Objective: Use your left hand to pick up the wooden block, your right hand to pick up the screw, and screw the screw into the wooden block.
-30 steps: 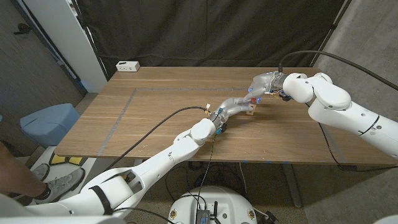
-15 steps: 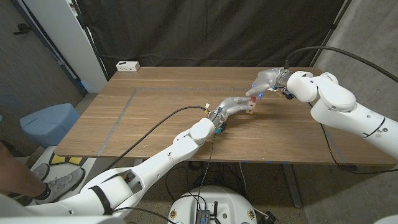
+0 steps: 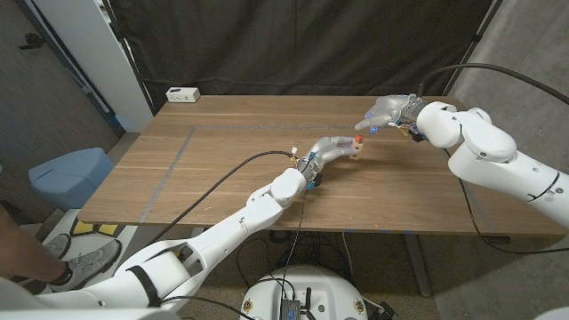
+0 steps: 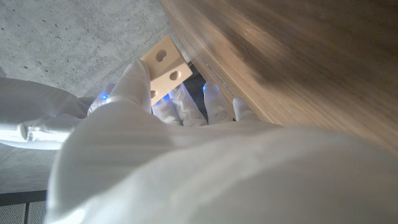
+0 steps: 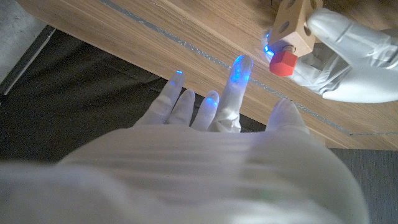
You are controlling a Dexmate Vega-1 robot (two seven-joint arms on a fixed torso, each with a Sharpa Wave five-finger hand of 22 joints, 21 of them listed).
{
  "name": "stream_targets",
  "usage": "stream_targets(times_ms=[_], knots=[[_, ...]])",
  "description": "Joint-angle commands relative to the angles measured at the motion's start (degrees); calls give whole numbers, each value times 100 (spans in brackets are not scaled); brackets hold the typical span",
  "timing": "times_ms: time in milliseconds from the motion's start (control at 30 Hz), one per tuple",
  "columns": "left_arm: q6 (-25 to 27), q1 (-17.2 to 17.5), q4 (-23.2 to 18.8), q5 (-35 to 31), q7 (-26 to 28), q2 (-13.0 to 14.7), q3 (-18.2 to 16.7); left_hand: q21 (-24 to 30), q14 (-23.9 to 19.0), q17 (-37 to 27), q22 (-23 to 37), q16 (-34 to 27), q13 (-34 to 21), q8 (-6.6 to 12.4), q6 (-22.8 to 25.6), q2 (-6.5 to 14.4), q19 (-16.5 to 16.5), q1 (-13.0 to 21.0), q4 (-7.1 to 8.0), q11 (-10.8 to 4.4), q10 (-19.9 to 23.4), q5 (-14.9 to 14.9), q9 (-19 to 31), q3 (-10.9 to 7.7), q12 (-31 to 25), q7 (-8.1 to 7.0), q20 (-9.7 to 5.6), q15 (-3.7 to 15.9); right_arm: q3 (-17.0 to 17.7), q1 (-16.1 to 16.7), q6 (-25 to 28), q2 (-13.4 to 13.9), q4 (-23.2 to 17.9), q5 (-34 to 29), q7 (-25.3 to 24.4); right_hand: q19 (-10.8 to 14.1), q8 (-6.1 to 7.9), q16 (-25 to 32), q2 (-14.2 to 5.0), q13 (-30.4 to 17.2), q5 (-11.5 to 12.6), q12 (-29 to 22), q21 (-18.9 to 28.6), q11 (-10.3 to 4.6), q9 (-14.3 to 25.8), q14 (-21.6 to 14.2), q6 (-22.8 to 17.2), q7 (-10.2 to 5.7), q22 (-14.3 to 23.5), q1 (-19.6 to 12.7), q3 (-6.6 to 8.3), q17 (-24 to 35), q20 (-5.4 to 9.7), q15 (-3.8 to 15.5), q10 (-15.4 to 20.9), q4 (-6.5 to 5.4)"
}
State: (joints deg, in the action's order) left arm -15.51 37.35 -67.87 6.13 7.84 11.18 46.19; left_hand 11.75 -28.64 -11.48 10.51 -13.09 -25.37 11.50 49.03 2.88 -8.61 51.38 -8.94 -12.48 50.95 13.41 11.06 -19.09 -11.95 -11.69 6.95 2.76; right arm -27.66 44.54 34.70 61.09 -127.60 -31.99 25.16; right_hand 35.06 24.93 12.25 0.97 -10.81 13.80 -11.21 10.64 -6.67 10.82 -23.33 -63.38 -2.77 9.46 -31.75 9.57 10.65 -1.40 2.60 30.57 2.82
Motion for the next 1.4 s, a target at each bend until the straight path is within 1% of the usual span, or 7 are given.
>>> stream_targets(times_ms=[33, 267, 500, 600, 767, 1100, 1400], knots=[[-92, -25, -10, -37, 91, 1, -62, 41, -57, -4, 27, -2, -18, 78, 296, 162, -21, -103, 19, 6, 46, 13, 18, -56, -39, 124, 0, 381, 157, 145, 248, 15, -22, 532, -567, 29, -109, -29, -19, -24, 54, 14, 16, 202, 24, -28, 213, 2, 18, 56, 3, 14, -65, 274, 14, 20], [-150, -70, -24, -81, 170, -10, -100, 44, -58, -7, 27, -5, -17, 81, 306, 159, -28, -107, 21, 5, 48, 12, 19, -52, -38, 124, -5, 386, 326, 307, 273, -51, 18, 942, -1123, 82, -401, -51, -65, -38, 63, 49, 27, 315, 53, -42, 843, 28, 21, 65, 16, 22, -84, 243, -105, 37], [-144, -34, -154, -157, 365, 45, -181, 45, -61, -9, 27, -8, -17, 79, 303, 165, -32, -110, 25, 6, 40, 11, 19, -52, -34, 130, 6, 387, 546, 485, 168, -157, 99, 1454, -1683, 108, -583, -74, -131, -50, 48, 68, 29, 570, 78, -2, 1235, -37, 24, 102, 28, 33, -108, 100, -257, 28], [-127, -12, -212, -178, 433, 64, -209, 47, -59, -8, 27, -7, -17, 79, 304, 166, -37, -107, 23, 6, 43, 12, 19, -54, -35, 132, -3, 384, 619, 549, 118, -208, 153, 1679, -1892, 118, -604, -79, -149, -51, 45, 67, 32, 550, 80, 11, 1277, -36, 25, 106, 34, 35, -116, 84, -273, 25], [-94, 28, -277, -177, 507, 60, -236, 48, -59, -7, 27, -7, -17, 81, 310, 163, -39, -100, 17, 5, 45, 11, 19, -55, -35, 120, -7, 386, 763, 700, 63, -312, 201, 2032, -2285, 130, -701, -84, -188, -56, 32, 60, 33, 635, 86, 18, 1478, -12, 26, 85, 57, 34, -121, 51, -311, 43], [-95, 107, -277, -137, 501, 16, -198, 49, -52, -5, 27, -2, -16, 72, 291, 171, -41, -88, 13, 6, 40, 13, 19, -63, -31, 118, -5, 386, 1177, 1266, -59, -548, 137, 2696, -3187, 96, -854, -92, -264, -63, -13, 56, 19, 769, 97, 73, 1770, 50, 28, 87, 81, 45, -148, -58, -425, 60], [-127, 172, -309, -118, 498, 17, -191, 50, -60, -7, 27, -8, -16, 75, 300, 161, -44, -100, 18, 5, 42, 9, 19, -53, -31, 111, -6, 400, 1518, 1780, -435, -1011, 189, 3268, -4019, 29, -891, -73, -277, -66, -47, 33, -2, 814, 103, 53, 1818, 42, 28, 92, 76, 51, -255, -122, -409, 76]])
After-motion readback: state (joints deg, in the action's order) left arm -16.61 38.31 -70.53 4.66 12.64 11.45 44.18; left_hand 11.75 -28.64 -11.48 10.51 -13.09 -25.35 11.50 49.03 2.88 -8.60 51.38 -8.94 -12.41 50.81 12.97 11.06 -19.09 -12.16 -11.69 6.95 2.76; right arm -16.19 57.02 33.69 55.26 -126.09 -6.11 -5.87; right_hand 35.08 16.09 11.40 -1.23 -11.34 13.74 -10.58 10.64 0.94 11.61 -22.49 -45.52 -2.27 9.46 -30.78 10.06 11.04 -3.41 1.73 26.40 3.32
